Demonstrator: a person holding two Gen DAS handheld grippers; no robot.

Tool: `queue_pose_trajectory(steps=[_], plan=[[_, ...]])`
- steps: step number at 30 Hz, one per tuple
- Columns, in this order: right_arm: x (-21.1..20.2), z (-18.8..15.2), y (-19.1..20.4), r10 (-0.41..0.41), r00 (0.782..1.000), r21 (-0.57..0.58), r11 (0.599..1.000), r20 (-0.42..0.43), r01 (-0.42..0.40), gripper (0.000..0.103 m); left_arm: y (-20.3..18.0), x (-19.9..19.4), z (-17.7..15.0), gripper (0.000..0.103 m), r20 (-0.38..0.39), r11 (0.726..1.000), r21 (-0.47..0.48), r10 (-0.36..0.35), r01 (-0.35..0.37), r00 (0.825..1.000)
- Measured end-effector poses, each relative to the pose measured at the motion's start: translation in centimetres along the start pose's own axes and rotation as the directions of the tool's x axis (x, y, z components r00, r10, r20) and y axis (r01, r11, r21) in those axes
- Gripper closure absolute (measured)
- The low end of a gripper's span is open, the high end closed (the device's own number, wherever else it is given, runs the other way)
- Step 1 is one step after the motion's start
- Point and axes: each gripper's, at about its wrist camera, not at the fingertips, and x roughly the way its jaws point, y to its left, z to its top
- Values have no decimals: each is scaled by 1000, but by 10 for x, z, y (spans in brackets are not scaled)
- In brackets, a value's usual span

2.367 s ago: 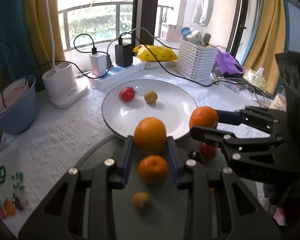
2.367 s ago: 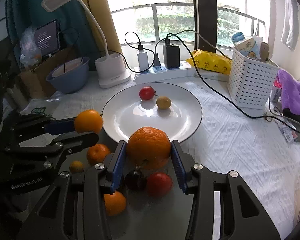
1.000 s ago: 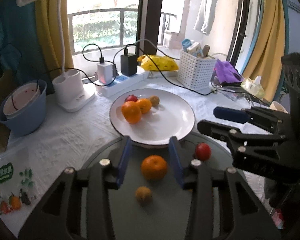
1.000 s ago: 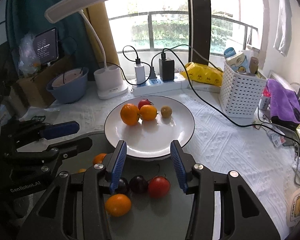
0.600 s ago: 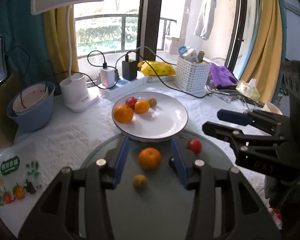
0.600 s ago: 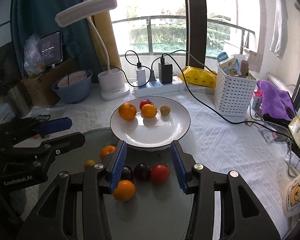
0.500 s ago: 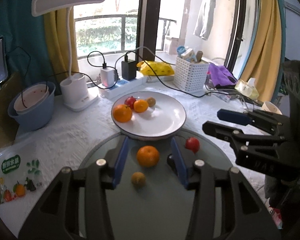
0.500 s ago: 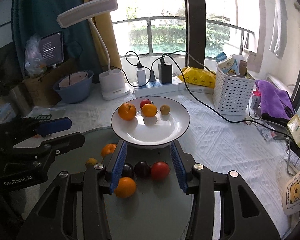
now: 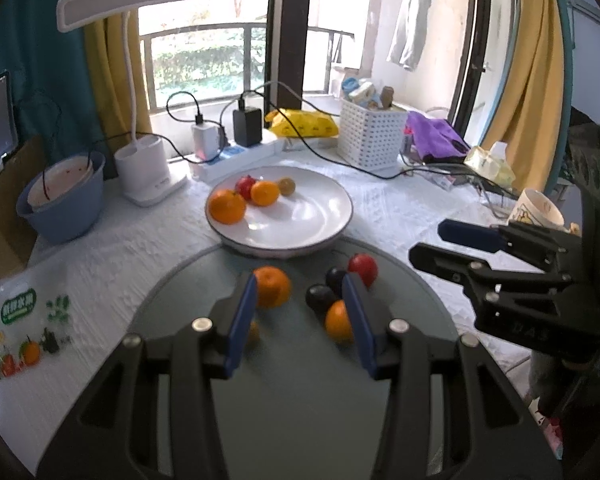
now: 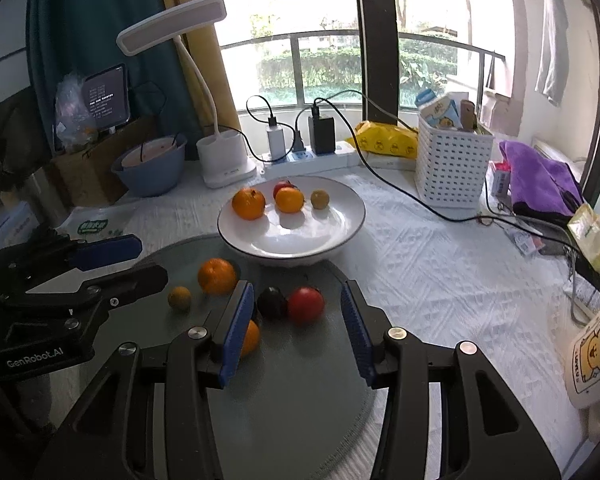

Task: Organize fruits
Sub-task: 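Move both tools back over the tray toward the remaining fruit, then grasp an orange with the left tool while the right tool grasps the red tomato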

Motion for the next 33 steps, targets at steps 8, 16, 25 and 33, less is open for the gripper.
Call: queue_pose_trajectory(steps=[8, 16, 25, 33], plan=[[1, -17, -23, 12, 1000, 31, 999, -19, -11, 55, -23, 15, -10, 57, -59, 1000, 25, 6, -5, 998], [5, -27, -42, 19, 999, 71, 997, -29, -17, 55, -39, 40, -17, 57, -125, 999, 50, 10, -4, 992], [17, -35, -57, 30, 998, 101, 995, -58, -24, 55, -42, 67, -24, 57, -192, 998, 61, 30, -19, 981], [35, -29, -52, 64, 994, 83, 995, -84, -57, 55, -40, 79, -24, 65, -203, 998, 58, -4, 17, 979]])
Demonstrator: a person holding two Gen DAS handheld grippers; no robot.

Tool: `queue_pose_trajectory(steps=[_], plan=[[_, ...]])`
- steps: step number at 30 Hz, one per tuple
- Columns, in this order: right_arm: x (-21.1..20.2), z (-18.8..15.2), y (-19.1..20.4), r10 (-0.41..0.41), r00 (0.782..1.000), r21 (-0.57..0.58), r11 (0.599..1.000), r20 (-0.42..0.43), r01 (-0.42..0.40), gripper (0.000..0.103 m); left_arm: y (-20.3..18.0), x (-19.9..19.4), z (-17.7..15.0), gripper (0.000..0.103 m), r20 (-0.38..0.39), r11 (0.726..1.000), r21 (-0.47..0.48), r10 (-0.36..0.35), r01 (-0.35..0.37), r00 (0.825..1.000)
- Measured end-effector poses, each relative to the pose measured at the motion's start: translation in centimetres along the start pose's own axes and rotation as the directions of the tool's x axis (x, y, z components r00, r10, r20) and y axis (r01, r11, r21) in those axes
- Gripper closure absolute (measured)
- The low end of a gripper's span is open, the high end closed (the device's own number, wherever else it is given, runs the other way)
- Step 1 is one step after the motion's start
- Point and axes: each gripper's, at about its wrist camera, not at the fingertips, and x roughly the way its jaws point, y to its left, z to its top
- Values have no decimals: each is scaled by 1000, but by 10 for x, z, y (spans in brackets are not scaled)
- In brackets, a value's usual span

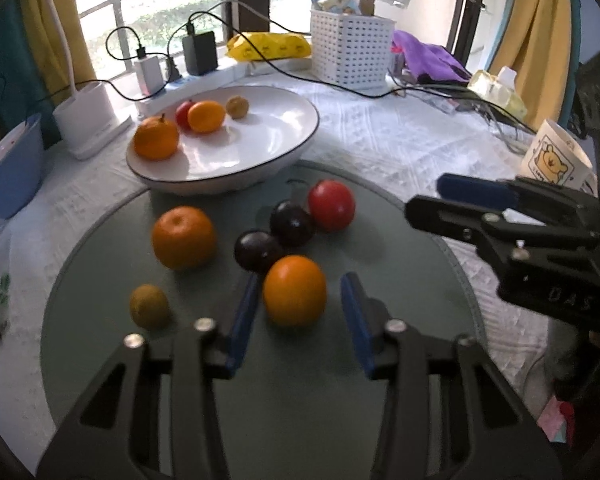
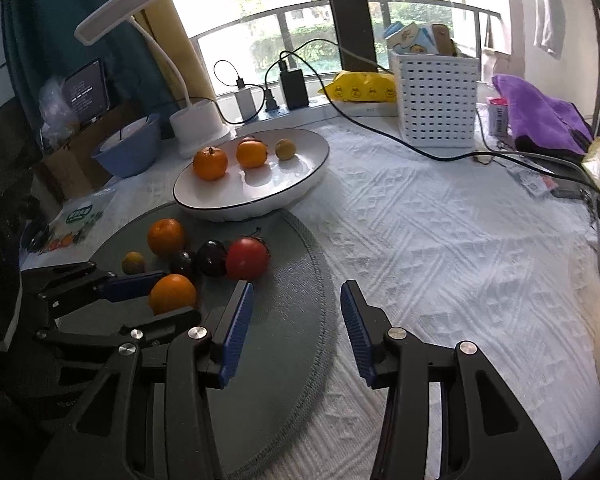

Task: Organize fruits
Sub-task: 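Grasp an orange with the left tool while the right tool grasps the red tomato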

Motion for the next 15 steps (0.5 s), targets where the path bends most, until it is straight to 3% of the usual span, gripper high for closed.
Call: queue_pose_trajectory(steps=[2, 15], plan=[[3, 3, 2, 4, 1000, -5, 1000, -4, -4, 55, 1, 0, 1, 70, 5, 1000, -3, -3, 3, 1000], [22, 18, 23, 15, 999, -59, 998, -36, -17, 55, 23, -29, 11, 71, 81, 1000, -27, -4, 6, 997]])
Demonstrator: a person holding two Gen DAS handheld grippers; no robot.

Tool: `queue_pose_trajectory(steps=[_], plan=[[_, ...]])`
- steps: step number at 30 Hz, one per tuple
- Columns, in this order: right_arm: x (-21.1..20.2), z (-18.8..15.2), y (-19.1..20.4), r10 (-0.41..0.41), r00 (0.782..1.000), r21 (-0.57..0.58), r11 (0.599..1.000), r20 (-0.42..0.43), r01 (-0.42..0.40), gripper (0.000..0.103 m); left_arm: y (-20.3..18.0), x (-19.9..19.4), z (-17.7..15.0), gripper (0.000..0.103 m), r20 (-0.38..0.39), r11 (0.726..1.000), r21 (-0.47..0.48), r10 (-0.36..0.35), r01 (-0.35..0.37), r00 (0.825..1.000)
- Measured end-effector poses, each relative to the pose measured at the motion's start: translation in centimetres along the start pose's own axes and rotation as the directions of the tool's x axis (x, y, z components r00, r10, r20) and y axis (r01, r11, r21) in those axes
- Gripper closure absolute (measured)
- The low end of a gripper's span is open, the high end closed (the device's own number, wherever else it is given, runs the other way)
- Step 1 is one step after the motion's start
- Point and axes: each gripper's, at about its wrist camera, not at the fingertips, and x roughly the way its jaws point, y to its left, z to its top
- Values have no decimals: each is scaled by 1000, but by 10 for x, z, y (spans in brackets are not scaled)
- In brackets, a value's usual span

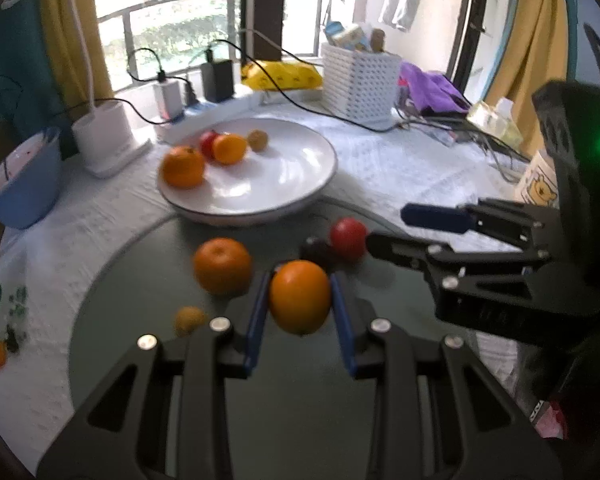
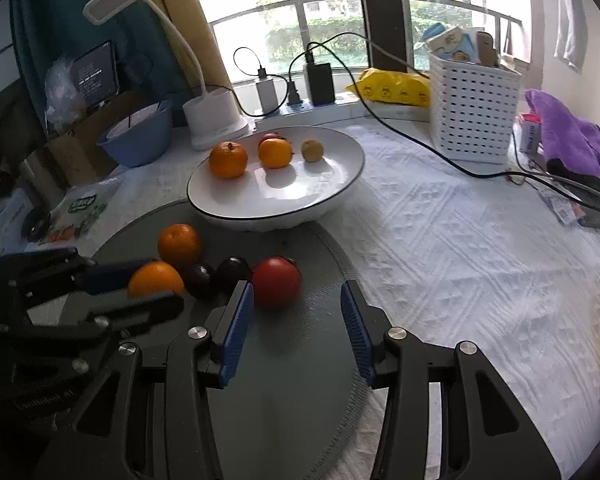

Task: Organize fruits
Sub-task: 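Grasp an orange with the left tool while the right tool grasps the red tomato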

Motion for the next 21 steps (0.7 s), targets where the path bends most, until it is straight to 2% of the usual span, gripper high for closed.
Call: queue_pose_trajectory(steps=[12, 21], plan=[[25, 10, 11, -24, 999, -20, 1000, -47, 23, 55, 42, -3, 7, 71, 36, 999, -45, 26, -25, 999], [27, 12, 11, -14, 998, -10, 1000, -55, 14, 56, 46, -9, 6, 71, 61, 998, -62, 27, -23, 998]])
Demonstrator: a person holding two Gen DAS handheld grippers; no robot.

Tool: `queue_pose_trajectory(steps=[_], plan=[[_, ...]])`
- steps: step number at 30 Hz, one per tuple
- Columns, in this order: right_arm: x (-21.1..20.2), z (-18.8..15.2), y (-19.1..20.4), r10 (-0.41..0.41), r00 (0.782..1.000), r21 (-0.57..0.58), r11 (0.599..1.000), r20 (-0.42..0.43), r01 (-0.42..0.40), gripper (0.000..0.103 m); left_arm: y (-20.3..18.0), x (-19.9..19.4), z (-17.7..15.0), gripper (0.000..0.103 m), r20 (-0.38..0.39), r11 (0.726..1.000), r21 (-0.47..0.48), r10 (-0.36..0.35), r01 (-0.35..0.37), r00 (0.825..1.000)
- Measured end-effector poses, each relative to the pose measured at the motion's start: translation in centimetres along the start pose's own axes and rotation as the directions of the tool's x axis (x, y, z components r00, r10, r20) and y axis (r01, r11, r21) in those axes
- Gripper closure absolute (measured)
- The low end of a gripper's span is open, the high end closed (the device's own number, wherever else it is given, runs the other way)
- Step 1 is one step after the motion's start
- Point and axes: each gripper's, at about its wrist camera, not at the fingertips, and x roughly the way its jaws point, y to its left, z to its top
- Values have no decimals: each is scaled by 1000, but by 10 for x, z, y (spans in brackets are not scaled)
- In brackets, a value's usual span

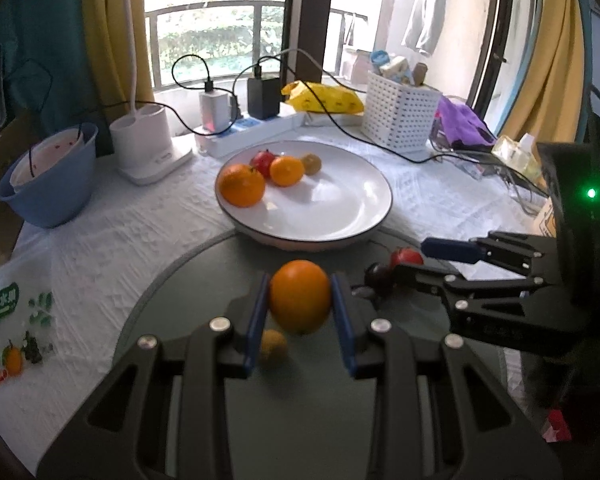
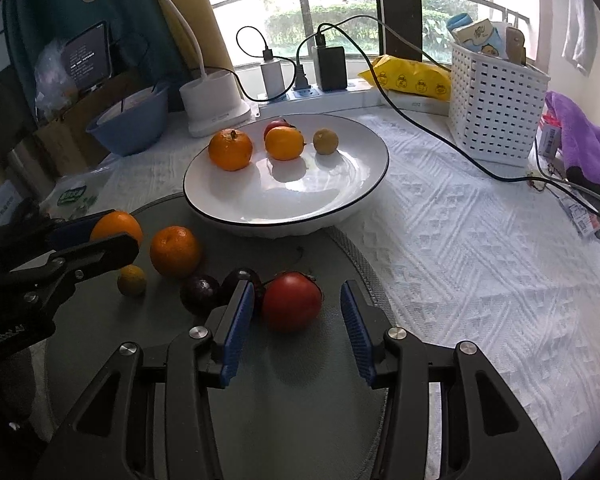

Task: Organize fruits
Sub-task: 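Grasp an orange with the left tool while the right tool grasps the red tomato, then carry the orange and red tomato into the white plate and open both tools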

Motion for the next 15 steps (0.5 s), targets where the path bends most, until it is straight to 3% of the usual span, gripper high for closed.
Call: queue_pose_trajectory(steps=[5, 8, 15], plan=[[0, -3, -8, 54, 998, 50, 997, -10, -54, 59, -4, -8, -2, 71, 11, 1000, 8, 8, -8, 1000], [0, -5, -10, 91, 996, 71, 993, -6, -91, 67, -7, -15, -1, 71, 25, 1000, 14, 17, -17, 1000], [-7, -8, -7, 93, 996, 64, 993, 13, -94, 71, -10, -29, -2, 71, 49, 999, 14, 35, -35, 998]])
